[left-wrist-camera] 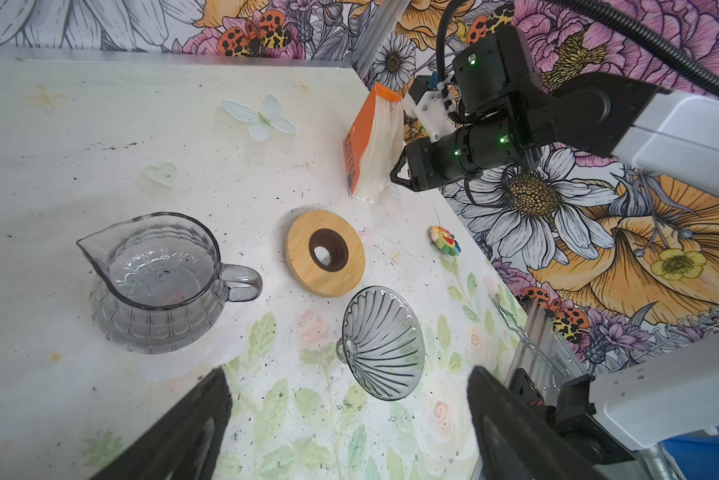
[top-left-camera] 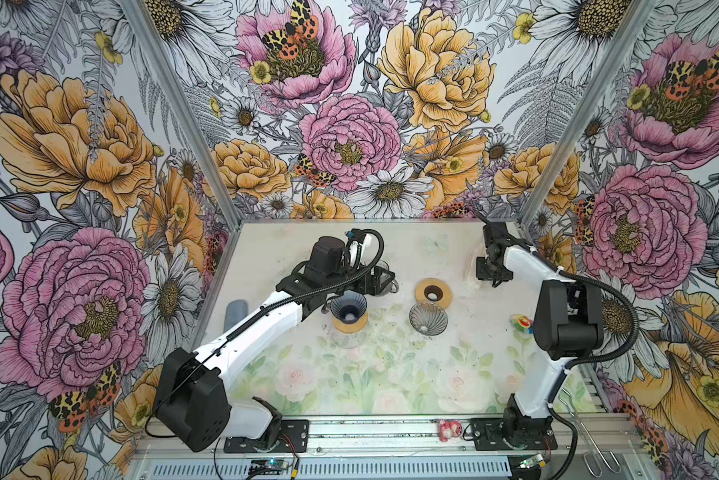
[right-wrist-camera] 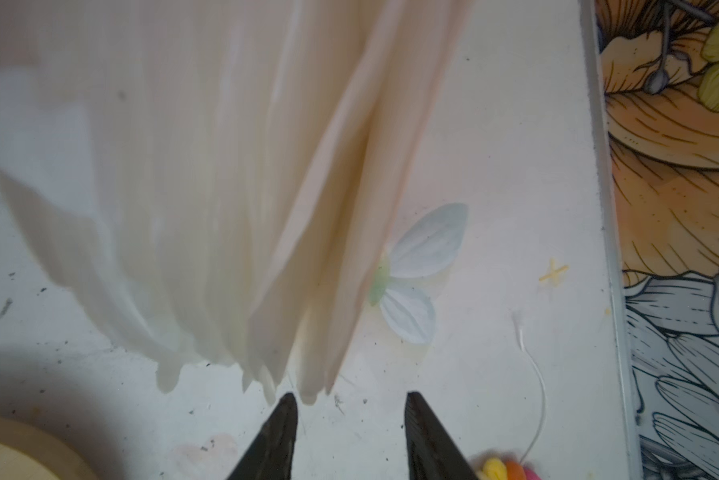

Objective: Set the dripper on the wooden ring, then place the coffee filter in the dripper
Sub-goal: 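Move the right gripper down to the edge of the white filter stack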

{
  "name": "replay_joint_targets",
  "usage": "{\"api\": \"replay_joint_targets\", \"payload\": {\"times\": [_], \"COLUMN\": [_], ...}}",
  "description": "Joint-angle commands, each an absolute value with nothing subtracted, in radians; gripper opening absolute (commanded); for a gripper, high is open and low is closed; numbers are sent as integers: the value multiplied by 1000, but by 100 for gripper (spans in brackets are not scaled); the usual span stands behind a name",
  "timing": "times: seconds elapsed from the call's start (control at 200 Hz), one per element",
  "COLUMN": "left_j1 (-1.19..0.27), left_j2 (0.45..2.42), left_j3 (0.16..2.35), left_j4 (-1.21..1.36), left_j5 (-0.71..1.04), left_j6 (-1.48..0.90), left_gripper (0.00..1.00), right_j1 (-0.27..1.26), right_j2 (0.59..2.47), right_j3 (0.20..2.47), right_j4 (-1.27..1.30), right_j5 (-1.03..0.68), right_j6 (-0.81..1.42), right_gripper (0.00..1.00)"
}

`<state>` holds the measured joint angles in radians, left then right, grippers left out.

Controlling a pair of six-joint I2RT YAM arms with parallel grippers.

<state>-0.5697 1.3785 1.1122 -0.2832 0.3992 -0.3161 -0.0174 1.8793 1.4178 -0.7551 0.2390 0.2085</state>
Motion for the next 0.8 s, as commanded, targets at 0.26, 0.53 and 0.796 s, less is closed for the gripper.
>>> {"api": "replay_joint_targets", "payload": {"times": [0.26,0.53,0.796], "left_j1": [-583,-586,-594], "left_j2": [1403,1421,1425], "left_j3": [1180,1184,1191], "left_j4": [-339,-339,-339], "left_j5": [410,413,403], "left_j6": [-295,-295,-288], "left_gripper": [90,90,90], "right_j1": [-45,-49,-48], "right_j2": [1895,1893,1799], "right_j3": [1466,1476,1447], "right_j4": [-749,-756,-760], "right_j5": [334,385,191], "right_j6": [174,151,197], "right_gripper": [45,45,45]}}
